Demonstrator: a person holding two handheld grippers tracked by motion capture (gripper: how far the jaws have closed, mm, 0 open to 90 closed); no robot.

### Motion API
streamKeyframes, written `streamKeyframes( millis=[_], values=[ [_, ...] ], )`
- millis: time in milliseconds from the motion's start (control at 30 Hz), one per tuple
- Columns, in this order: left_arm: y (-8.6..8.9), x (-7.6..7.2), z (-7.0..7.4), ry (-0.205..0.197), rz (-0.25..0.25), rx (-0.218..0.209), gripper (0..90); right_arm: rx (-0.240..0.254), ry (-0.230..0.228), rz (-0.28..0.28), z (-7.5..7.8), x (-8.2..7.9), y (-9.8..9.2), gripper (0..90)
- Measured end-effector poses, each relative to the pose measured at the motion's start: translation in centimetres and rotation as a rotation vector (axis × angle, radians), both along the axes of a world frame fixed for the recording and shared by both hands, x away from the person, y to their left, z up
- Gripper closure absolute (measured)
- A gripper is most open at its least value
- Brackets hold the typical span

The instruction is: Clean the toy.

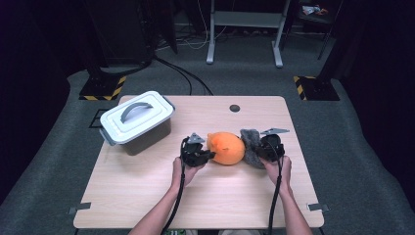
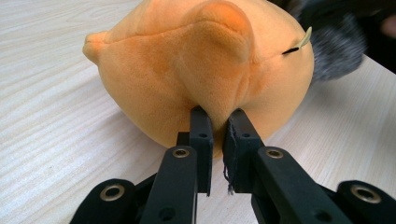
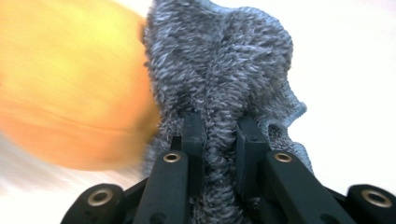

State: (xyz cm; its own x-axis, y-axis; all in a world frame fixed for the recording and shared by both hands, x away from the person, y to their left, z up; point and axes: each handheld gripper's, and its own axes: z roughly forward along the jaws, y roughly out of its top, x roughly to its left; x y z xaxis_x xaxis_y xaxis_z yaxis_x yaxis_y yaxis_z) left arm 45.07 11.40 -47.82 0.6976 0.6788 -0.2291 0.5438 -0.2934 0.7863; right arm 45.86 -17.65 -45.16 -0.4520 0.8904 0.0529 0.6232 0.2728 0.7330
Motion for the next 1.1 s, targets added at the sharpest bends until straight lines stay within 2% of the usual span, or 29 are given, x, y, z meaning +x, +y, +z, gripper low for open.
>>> streamKeyframes(
  millis=[67, 100, 133, 167, 233, 267, 333, 433, 600, 700, 767, 800, 867, 900, 967, 1100],
  values=[
    [0.0, 0.0, 0.0, 0.002, 0.000, -0.002, 82.5, 0.032, -0.019, 0.019, 1.5, -0.5, 0.4, 77.0],
    [0.0, 0.0, 0.0, 0.001, -0.001, -0.005, 82.5, 0.028, -0.040, 0.028, 2.2, -0.8, 0.7, 77.0],
    [0.0, 0.0, 0.0, 0.000, 0.002, -0.004, 82.5, 0.052, -0.046, 0.043, 2.8, -0.9, 1.0, 77.0],
    [0.0, 0.0, 0.0, 0.001, 0.002, -0.004, 82.5, 0.074, -0.051, 0.066, 3.4, -1.0, 1.3, 77.0],
    [-0.1, 0.0, 0.0, -0.003, 0.001, -0.005, 82.3, 0.088, -0.072, 0.093, 4.4, -1.3, 2.1, 77.0],
    [-0.1, 0.0, 0.0, -0.004, 0.003, -0.003, 82.3, 0.115, -0.070, 0.111, 4.8, -1.4, 2.5, 77.0],
    [-0.1, 0.0, 0.0, -0.006, 0.002, -0.005, 82.3, 0.125, -0.083, 0.133, 5.5, -1.6, 3.3, 77.0],
    [-0.2, -0.1, 0.1, -0.010, -0.001, -0.006, 82.2, 0.135, -0.083, 0.162, 5.9, -1.5, 4.5, 77.0],
    [-0.4, -0.1, 0.3, -0.013, -0.006, -0.005, 82.3, 0.150, -0.063, 0.197, 5.4, -1.2, 6.1, 76.9],
    [-0.5, -0.2, 0.3, -0.014, -0.004, -0.005, 82.4, 0.136, -0.051, 0.214, 4.9, -0.9, 7.0, 76.9],
    [-0.6, -0.3, 0.4, -0.021, -0.005, 0.003, 82.5, 0.101, -0.046, 0.212, 4.4, -0.8, 7.8, 76.9],
    [-0.7, -0.3, 0.4, -0.022, -0.006, 0.008, 82.6, 0.101, -0.045, 0.231, 4.2, -0.6, 8.0, 76.9],
    [-0.7, -0.3, 0.3, -0.026, -0.006, 0.016, 82.5, 0.041, -0.061, 0.227, 3.8, -0.6, 8.7, 76.9],
    [-0.6, -0.3, 0.3, -0.023, -0.006, 0.015, 82.5, 0.042, -0.053, 0.229, 3.7, -0.7, 8.9, 76.9],
    [-0.6, -0.3, 0.3, -0.024, -0.006, 0.013, 82.5, 0.000, -0.071, 0.224, 3.6, -0.8, 9.3, 77.0],
    [-0.7, -0.4, 0.4, -0.033, -0.011, 0.016, 82.5, -0.051, -0.087, 0.217, 3.6, -0.9, 9.4, 77.2]
  ],
)
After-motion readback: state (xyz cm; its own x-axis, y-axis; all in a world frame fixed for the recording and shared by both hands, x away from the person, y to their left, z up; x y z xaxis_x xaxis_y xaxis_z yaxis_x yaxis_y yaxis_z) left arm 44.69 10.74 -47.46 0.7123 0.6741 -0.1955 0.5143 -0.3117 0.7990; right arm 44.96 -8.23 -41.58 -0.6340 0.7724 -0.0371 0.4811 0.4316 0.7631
